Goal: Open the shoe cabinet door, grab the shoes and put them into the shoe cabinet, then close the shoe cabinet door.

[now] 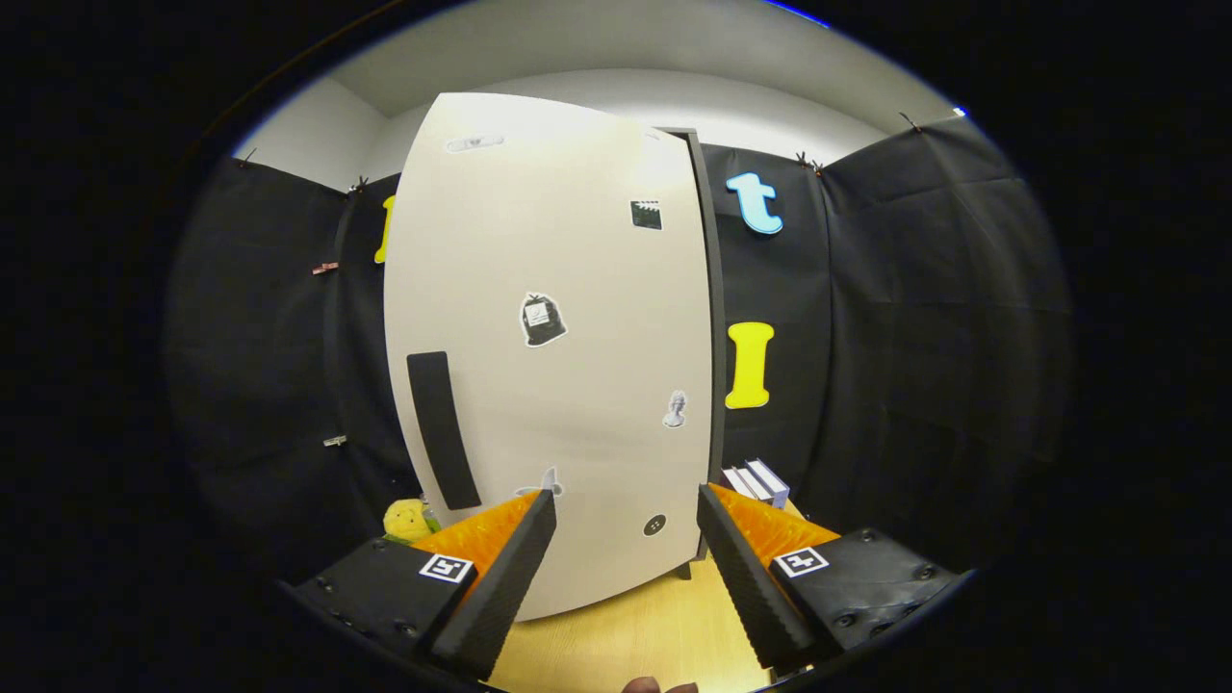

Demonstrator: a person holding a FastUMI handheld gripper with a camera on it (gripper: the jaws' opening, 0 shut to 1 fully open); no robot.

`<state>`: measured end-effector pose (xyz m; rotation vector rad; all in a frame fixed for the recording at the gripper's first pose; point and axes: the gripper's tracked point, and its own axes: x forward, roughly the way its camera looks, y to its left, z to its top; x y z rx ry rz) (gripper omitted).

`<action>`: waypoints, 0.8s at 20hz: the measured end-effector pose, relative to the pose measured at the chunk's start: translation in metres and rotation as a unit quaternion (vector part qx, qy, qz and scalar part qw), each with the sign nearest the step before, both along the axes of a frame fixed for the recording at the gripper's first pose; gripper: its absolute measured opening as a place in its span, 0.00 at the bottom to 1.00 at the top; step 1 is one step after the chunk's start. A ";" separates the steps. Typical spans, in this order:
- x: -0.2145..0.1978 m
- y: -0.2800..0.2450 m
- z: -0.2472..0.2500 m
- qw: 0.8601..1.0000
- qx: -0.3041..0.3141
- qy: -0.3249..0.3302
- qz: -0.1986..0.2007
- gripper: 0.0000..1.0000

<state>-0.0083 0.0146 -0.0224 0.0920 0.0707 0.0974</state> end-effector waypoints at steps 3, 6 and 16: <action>0.002 -0.011 0.009 1.000 -0.006 -0.014 -0.014 0.97; 0.002 -0.019 0.020 0.999 -0.018 -0.032 -0.026 0.97; 0.001 -0.022 0.021 0.999 -0.008 -0.034 -0.032 0.97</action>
